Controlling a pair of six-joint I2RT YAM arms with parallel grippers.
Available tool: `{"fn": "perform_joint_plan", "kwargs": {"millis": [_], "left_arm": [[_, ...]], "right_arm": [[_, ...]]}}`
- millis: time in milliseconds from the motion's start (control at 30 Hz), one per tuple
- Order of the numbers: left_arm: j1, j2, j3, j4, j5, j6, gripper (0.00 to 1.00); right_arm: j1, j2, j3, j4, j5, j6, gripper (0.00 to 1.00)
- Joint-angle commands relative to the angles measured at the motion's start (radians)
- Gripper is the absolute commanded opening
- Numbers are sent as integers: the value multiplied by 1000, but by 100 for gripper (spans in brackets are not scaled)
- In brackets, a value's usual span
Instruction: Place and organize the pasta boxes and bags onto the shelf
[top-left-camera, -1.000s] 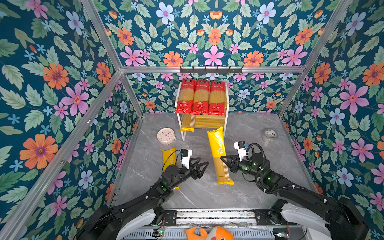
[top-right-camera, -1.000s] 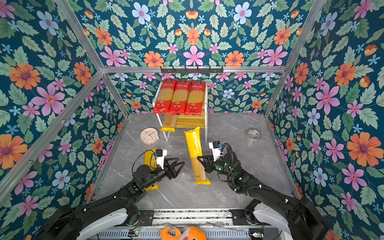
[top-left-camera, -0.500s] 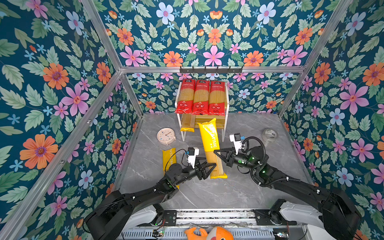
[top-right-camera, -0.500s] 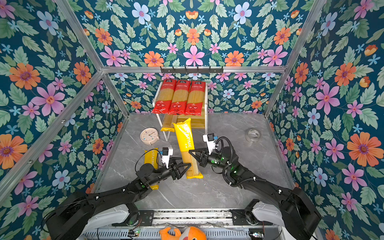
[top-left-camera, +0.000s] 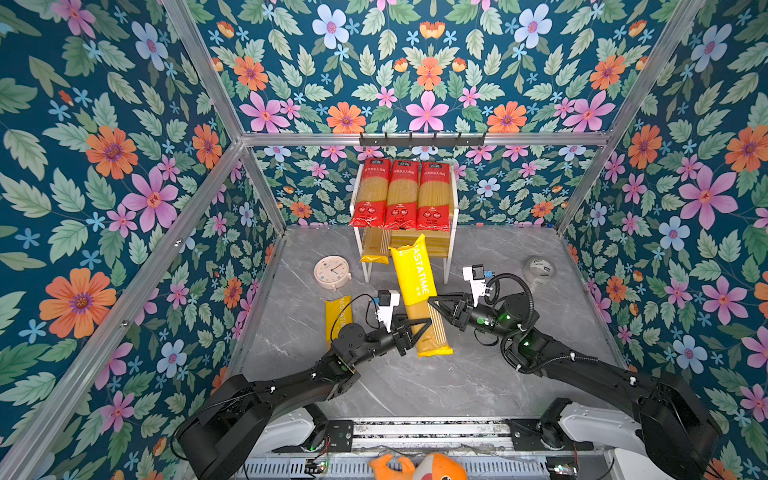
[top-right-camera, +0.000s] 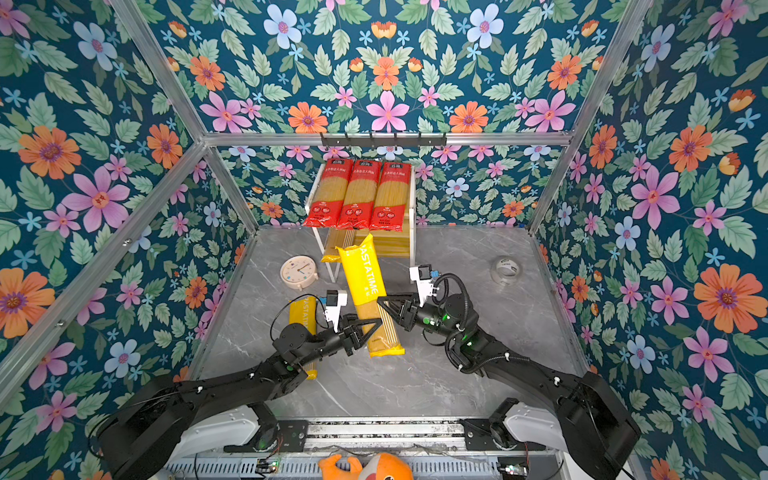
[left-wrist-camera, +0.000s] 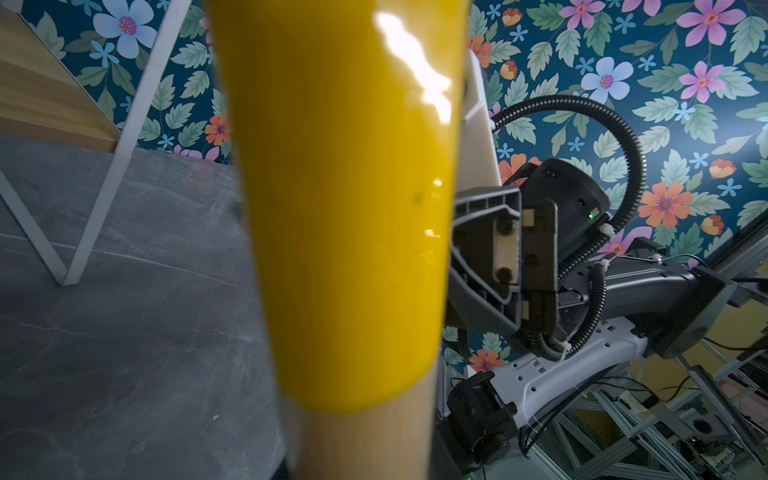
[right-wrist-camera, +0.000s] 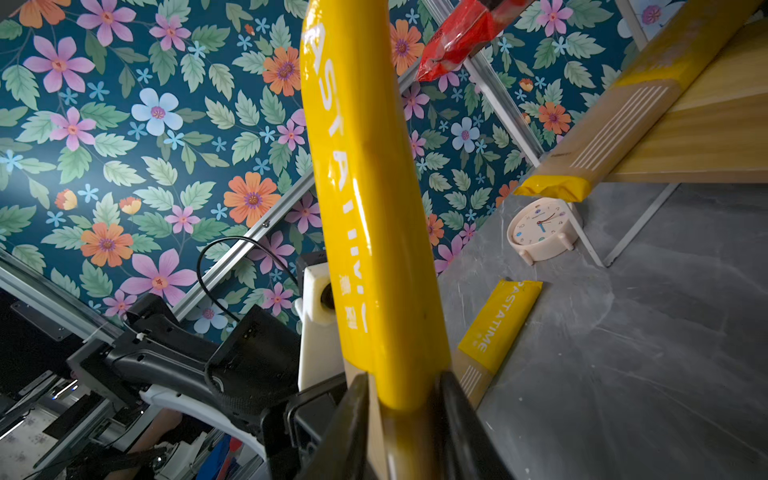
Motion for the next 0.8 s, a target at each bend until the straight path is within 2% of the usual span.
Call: {"fn": "perform_joint_plan", "kwargs": {"millis": [0, 167, 233, 400, 533, 633, 767], "left_arm": [[3, -18, 5, 52, 16, 16, 27], [45, -52, 4, 36, 3, -13, 27], [69, -51, 14, 13, -4, -34, 27], [89, 12, 62, -12, 13, -69, 27], [112, 101, 105, 53, 44, -144, 16], [123, 148, 92, 130, 48, -214, 12], [137, 120, 51, 98, 49, -216, 16]], "right_arm": [[-11, -26, -16, -37, 28, 26, 49], [-27, -81, -79, -185, 22, 18, 66], [-20, -88, -105, -213, 16, 18, 69], [16, -63, -163, -182, 49, 37, 70], [28, -7, -162, -117, 38, 66, 70], [29, 25, -165, -85, 57, 84, 70], [28, 13, -183, -119, 124, 93, 70]]}}
